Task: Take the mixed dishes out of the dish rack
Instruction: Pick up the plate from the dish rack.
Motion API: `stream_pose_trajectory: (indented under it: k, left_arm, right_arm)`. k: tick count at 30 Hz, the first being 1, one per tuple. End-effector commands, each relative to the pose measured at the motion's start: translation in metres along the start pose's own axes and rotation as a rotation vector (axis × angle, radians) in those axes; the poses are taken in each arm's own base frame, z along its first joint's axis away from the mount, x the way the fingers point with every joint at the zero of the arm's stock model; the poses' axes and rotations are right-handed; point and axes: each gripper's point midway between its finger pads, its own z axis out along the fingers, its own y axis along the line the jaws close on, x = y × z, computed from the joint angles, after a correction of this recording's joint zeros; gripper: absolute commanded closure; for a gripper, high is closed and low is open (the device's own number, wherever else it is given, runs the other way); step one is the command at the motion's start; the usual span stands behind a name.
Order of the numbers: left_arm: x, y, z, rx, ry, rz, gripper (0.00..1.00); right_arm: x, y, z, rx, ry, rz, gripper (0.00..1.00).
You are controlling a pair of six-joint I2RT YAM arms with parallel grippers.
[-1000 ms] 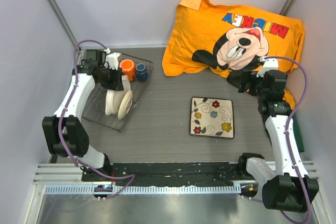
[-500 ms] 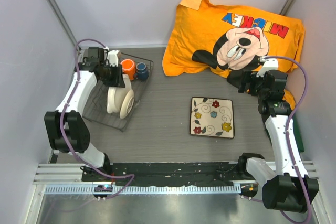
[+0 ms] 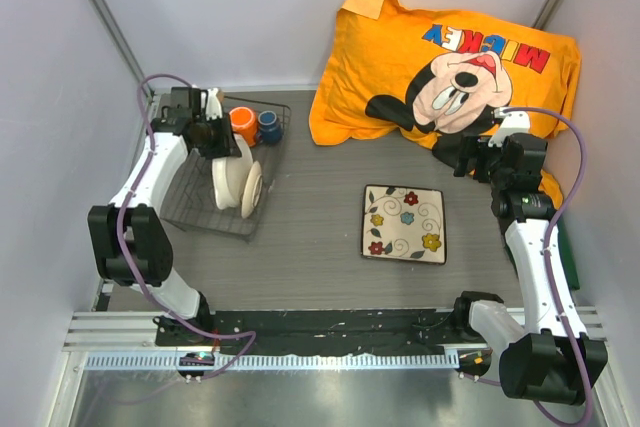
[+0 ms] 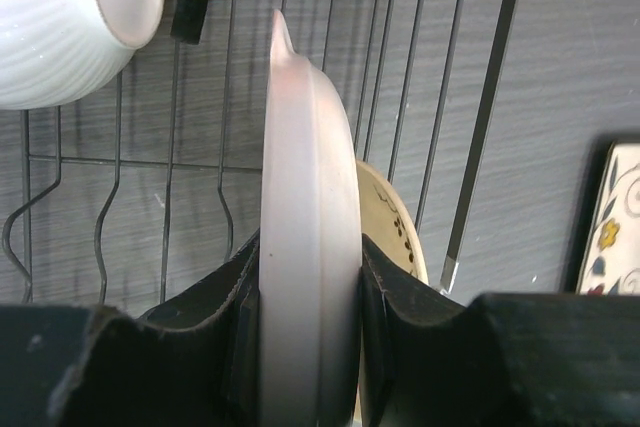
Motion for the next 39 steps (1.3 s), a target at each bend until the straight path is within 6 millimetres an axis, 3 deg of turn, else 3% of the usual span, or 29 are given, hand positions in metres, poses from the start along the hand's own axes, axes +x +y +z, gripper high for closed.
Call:
stream_pose_trajectory:
  k: [1,2,10,19,32,39]
  left_arm:
    - [-0.055,0.026,0.0,-0.112,-0.207,-0.084,1.0]
    - [-0.059,0.041,-0.003,-0.138,-0.225,-0.119,1.0]
    - [-0.059,0.06,-0.005,-0.165,-0.257,-0.206,1.0]
    - [-0.07,0.032,-0.023,-0.037,-0.269,-0.076,1.0]
    - [-0.086,0.019,-0.05,-0.032,-0.283,0.092,1.0]
    - [-0.087,-0.001,-0.053,0.027,-0.289,0.157,1.0]
  right_arm:
    - [-0.018,-0.002,-0.003,0.004,-0.043,-0.007,0.0]
    - [-0.016,-0.002,-0.002,0.004,-0.039,-0.008,0.0]
    - [-0.018,-0.003,-0.002,0.005,-0.041,-0.008,0.0]
    - [-0.016,-0.002,-0.001,0.004,-0.037,-0.009,0.0]
    - [-0.015,-0.003,0.0,0.005,-0.031,-0.008,0.0]
    - [-0.017,-0.003,-0.001,0.005,-0.035,-0.01,0.0]
